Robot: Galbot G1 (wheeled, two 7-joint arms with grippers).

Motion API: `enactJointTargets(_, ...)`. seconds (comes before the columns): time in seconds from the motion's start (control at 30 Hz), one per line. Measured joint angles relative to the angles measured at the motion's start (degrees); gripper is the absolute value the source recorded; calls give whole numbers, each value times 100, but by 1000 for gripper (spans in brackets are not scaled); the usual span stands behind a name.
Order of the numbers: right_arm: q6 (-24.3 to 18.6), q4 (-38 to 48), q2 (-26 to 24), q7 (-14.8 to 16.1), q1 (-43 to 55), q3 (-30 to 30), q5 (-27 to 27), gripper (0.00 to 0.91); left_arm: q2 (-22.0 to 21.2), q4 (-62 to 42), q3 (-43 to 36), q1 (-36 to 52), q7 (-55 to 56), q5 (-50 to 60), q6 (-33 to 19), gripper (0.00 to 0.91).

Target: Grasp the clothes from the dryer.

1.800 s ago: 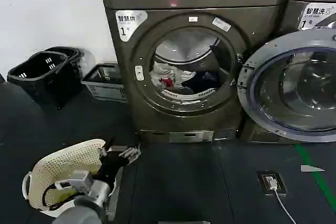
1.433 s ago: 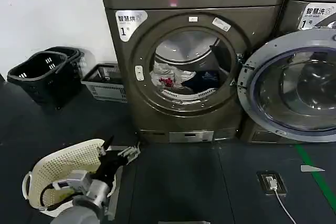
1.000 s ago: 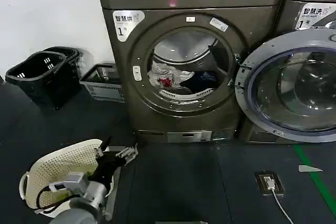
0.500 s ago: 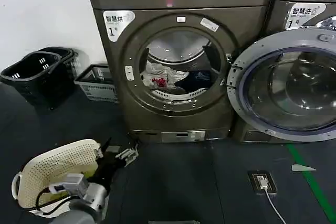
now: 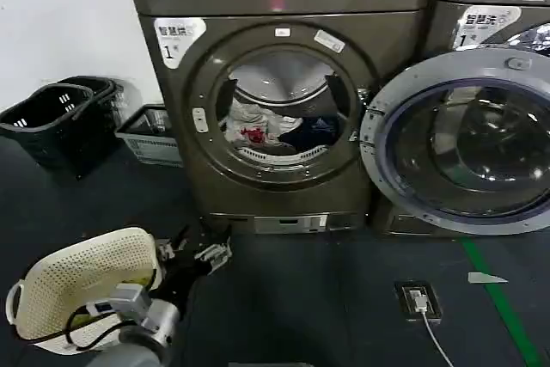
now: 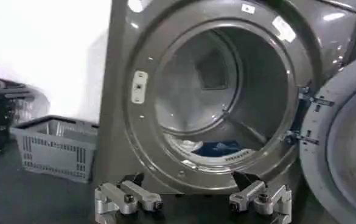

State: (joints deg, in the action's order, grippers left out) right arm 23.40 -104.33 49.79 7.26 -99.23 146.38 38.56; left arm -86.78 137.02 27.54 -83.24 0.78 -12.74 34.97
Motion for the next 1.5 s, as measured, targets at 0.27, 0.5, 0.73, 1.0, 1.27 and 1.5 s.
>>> enactJointTargets(0.27,-3,-15,24,18,56,-17,-5,907,-16,-7,-34,20,-4,28,3,907)
enactJointTargets(0.5,-12,-19,33,27,111,-74,-18,907,-17,4,-20,9,-6,21,20,907)
enactJointTargets(0.73,-104,-18,54,38,157,-147,-15,907,-26,30,-16,-25,-9,29,23,907)
enactJointTargets(1.0,-254,-32,68,47,158,-143,39,907,3,84,-41,-51,-14,32,28,907)
enactJointTargets(1.27,-356,-57,61,73,122,-126,131,907,5,125,-117,-73,-21,102,-58,907)
enactJointTargets(1.5,-433,-116,75,96,88,-100,232,907,43,165,-154,-74,9,414,-263,907)
